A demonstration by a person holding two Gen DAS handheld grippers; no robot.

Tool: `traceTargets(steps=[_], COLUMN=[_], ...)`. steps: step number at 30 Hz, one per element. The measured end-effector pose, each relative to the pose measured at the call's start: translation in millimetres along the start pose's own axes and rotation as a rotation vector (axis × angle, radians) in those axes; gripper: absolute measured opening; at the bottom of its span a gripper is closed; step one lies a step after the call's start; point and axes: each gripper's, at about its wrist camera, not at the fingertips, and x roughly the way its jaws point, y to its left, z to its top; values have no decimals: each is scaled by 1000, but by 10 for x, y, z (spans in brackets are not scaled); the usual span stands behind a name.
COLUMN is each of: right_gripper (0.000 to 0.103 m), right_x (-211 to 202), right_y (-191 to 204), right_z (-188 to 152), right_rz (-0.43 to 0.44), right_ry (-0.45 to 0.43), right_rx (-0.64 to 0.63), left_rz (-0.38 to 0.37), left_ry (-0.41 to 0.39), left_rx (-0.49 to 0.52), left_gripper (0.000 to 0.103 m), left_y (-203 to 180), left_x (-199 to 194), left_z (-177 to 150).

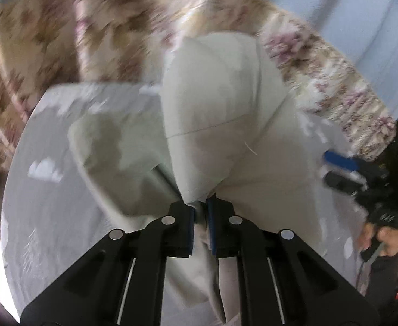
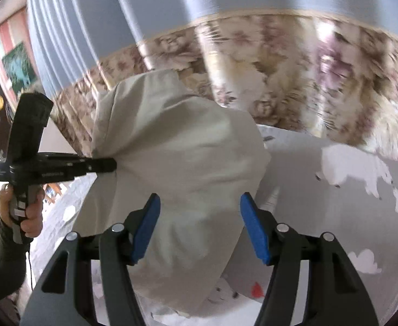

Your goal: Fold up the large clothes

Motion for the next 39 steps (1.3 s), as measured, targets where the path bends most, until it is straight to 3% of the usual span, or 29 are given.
traceTargets(steps=[3, 5, 9, 12, 16, 18, 20, 23, 27, 28, 30, 34, 37, 39], right_gripper=[62, 62, 63, 77, 83, 82, 82, 82, 81, 78, 54, 37, 27, 14], right_x=[191, 309, 605, 831, 931, 793, 605, 221, -53, -51, 24, 269, 481, 605], right_y=[154, 179, 208, 108, -149, -48, 31, 112, 315, 375, 477, 620, 628, 529], right_z=[39, 30, -46, -138, -171, -142, -106, -81, -167, -204, -279, -466, -579, -630], right_rz=[-26, 4, -11, -69, -12, -33, -28, -21, 14, 19, 27, 38, -42, -89], right_ry=[42, 58, 132, 160, 167, 156, 137, 57, -27, -28, 1, 104, 164, 211], right_rx=[-41, -32, -51, -79, 31, -14, -52, -86, -138, -148, -177, -245, -323, -347], left_rz=[55, 69, 87, 125, 180, 220, 242, 286, 275, 267, 282, 313, 298, 281], left_ry=[37, 69, 93, 91, 87, 53, 5, -74, -74, -57, -32, 1, 35, 43], left_rx=[-34, -34, -16, 10, 31, 41, 28, 25, 46, 60, 110, 161, 166, 170], left_gripper=[9, 9, 10, 10, 12, 21, 47, 72, 75, 75, 75, 76, 78, 80], left_y=[302, 420, 443, 381, 305, 289, 307, 284, 155, 99, -39, -120, -30, 21], left_x=[143, 284, 518, 660, 711, 550, 298, -55, -167, -126, -26, 124, 289, 350], left_z=[-160, -271, -389, -349, -279, -300, -346, -442, -621, -657, -783, -919, -938, -939])
